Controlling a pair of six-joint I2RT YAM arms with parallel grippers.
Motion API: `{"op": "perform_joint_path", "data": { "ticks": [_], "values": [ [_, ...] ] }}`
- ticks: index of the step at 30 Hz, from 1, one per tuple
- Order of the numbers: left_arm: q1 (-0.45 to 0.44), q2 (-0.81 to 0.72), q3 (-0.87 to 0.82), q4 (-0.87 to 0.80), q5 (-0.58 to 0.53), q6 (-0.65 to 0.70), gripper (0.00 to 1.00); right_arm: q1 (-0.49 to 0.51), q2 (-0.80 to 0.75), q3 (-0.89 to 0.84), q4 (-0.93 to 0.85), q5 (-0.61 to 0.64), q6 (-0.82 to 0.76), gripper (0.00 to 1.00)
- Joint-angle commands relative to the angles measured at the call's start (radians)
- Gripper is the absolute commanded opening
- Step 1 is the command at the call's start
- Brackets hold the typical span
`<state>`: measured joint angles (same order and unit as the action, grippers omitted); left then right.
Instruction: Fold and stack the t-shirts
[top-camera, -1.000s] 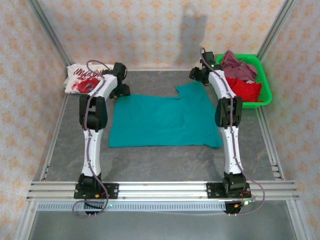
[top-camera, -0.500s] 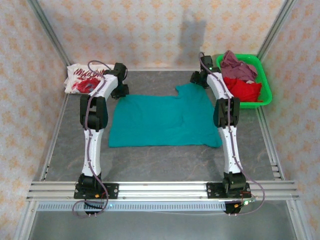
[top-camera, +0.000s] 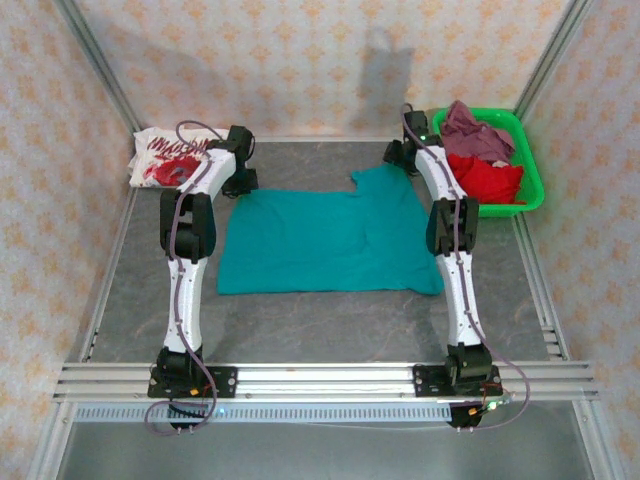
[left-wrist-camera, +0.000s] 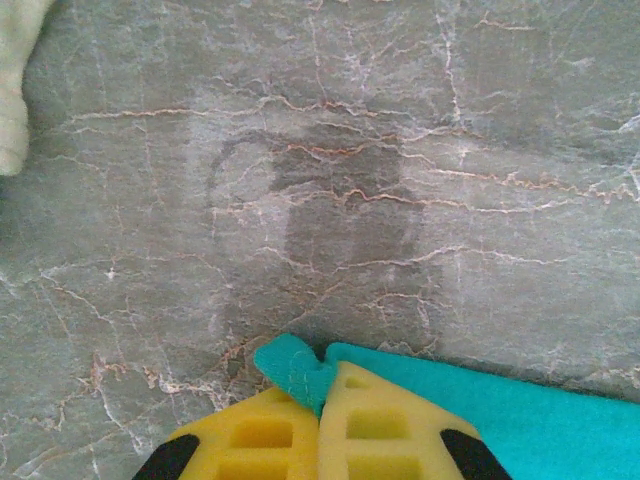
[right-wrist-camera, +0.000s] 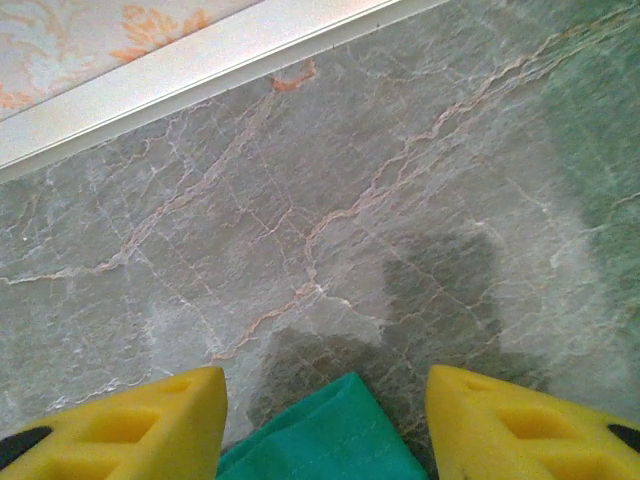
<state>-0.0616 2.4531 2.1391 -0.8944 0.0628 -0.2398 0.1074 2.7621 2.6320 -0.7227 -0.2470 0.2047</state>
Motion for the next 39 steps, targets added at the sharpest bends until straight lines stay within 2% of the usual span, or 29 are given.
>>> {"op": "perform_joint_path", "data": {
  "ticks": [1, 3, 11, 16, 27, 30, 34, 39],
  "values": [
    [0.008, -0.009, 0.018, -0.023, -0.027, 0.011, 0.04, -0.004, 0.038, 0.036, 0.022, -0.045, 0.022, 0.51],
    [0.008, -0.014, 0.016, -0.021, -0.024, 0.01, 0.03, -0.003, 0.045, 0.041, 0.031, -0.063, 0.028, 0.46],
    [0.008, -0.046, -0.022, 0.007, -0.04, -0.001, 0.01, -0.003, 0.004, 0.042, 0.033, -0.09, 0.022, 0.0],
    [0.008, -0.086, -0.073, 0.054, -0.053, -0.003, 0.0, -0.005, -0.062, 0.014, 0.039, -0.09, 0.021, 0.0],
    [0.012, -0.18, -0.177, 0.16, -0.05, 0.043, 0.0, -0.023, -0.237, -0.192, 0.162, -0.138, 0.009, 0.0],
    [0.013, -0.188, -0.192, 0.173, -0.031, 0.051, 0.0, -0.023, -0.257, -0.231, 0.197, -0.155, 0.017, 0.0],
    [0.013, -0.205, -0.221, 0.193, -0.031, 0.055, 0.0, -0.026, -0.226, -0.198, 0.173, -0.175, 0.017, 0.0],
    [0.014, -0.244, -0.277, 0.239, -0.011, 0.075, 0.0, -0.028, -0.283, -0.305, 0.233, -0.169, 0.024, 0.0]
  ]
}}
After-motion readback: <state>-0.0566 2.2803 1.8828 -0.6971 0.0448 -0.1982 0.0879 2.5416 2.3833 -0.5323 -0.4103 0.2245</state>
